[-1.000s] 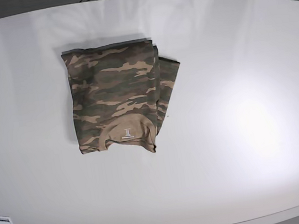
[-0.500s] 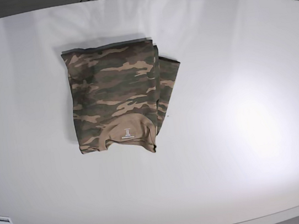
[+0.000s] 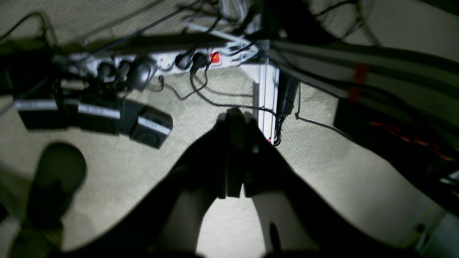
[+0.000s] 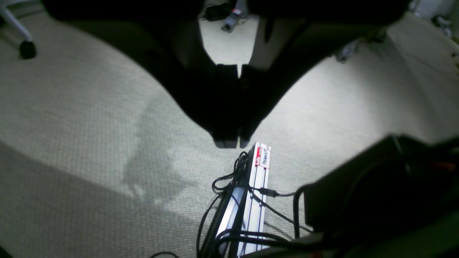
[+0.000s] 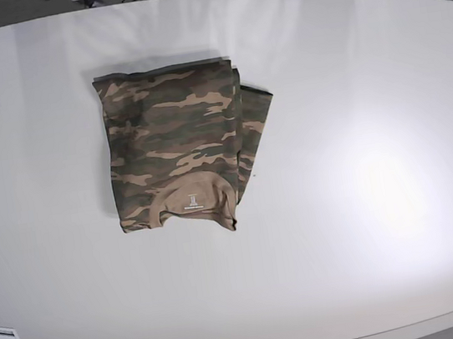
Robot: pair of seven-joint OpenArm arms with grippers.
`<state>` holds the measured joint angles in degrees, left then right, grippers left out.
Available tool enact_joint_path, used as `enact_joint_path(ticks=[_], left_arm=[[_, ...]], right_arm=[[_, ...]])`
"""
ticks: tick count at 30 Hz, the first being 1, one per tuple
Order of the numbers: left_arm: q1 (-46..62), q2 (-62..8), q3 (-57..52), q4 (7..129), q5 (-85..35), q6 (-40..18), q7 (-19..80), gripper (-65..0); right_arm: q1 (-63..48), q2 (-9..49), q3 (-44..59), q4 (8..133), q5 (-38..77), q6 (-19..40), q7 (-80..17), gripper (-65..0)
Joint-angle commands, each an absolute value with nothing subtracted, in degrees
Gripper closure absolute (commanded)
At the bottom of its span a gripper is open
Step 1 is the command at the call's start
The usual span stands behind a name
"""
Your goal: Fold the T-shirt properly
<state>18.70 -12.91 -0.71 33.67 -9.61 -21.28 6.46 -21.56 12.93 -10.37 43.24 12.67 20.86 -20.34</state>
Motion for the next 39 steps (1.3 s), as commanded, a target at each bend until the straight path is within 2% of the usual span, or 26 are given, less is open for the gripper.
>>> enact_joint_path(ticks=[1, 4, 9, 13, 25, 35, 39], left_arm=[[18.4, -12.6, -0.3, 33.2, -9.7, -20.6, 5.8, 0.0], [17.2, -11.0, 2.3, 32.1, -10.0, -19.0, 5.5, 0.0], [15.8, -8.8, 9.7, 32.1, -9.9, -11.5, 3.1, 0.0], [16.3, -8.7, 14.6, 32.1, -15.2, -8.1, 2.8, 0.0], [17.6, -8.4, 15.4, 32.1, -18.5, -8.1, 3.0, 0.0], [17.6, -8.4, 15.4, 32.1, -18.5, -8.2, 3.0, 0.0], [17.6, -8.4, 15.4, 32.1, -18.5, -8.3, 3.0, 0.0]], right_arm=[[-21.2, 12.6, -10.7, 43.1, 13.0, 20.7, -20.1, 0.0], [-20.3, 10.3, -10.9, 42.6, 12.4, 20.3, -20.1, 0.0], [-20.7, 6.6, -10.9, 42.6, 6.1, 16.9, -20.1, 0.0], [-21.8, 6.4, -10.9, 42.6, 5.0, 14.9, -20.1, 0.0], [-24.1, 6.3, -10.9, 42.6, 4.4, 18.2, -19.0, 0.0], [-24.1, 6.3, -10.9, 42.6, 4.4, 18.6, -19.0, 0.0], [-24.1, 6.3, -10.9, 42.6, 4.4, 21.6, -19.0, 0.0]])
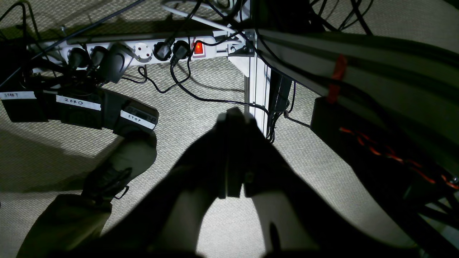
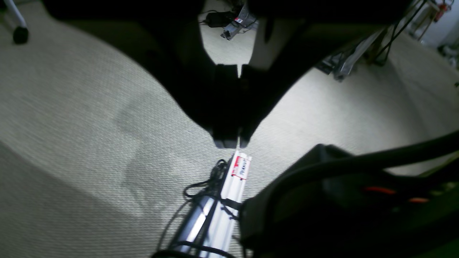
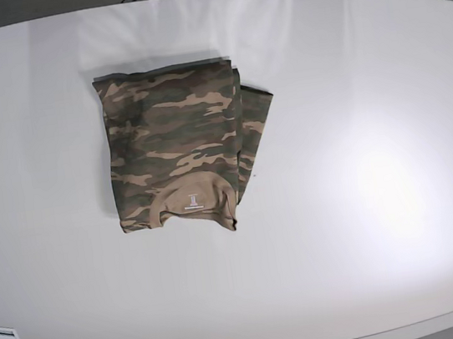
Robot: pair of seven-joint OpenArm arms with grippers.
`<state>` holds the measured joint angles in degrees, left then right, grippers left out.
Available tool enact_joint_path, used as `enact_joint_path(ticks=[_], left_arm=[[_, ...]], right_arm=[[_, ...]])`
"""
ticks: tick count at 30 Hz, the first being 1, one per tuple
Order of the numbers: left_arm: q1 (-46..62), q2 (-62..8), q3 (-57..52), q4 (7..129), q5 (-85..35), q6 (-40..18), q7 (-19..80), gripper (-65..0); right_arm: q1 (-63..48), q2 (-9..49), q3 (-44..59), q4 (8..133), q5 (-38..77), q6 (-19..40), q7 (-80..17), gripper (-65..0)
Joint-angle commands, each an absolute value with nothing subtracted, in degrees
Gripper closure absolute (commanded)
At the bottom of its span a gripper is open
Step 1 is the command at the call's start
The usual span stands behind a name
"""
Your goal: Fold the T-shirt properly
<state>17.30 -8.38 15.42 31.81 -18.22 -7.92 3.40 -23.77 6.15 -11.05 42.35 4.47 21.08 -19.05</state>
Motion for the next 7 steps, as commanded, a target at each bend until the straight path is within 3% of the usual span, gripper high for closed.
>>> enact_joint_path(ticks=[1, 7], left_arm=[[17.6, -8.4, 15.4, 32.1, -18.5, -8.3, 3.0, 0.0], [17.6, -8.4, 15.4, 32.1, -18.5, -8.3, 3.0, 0.0]], right_arm=[[-24.1, 6.3, -10.9, 42.6, 4.4, 22.1, -19.0, 0.0], [-23.9, 6.4, -10.9, 42.6, 4.4, 22.1, -19.0, 0.0]])
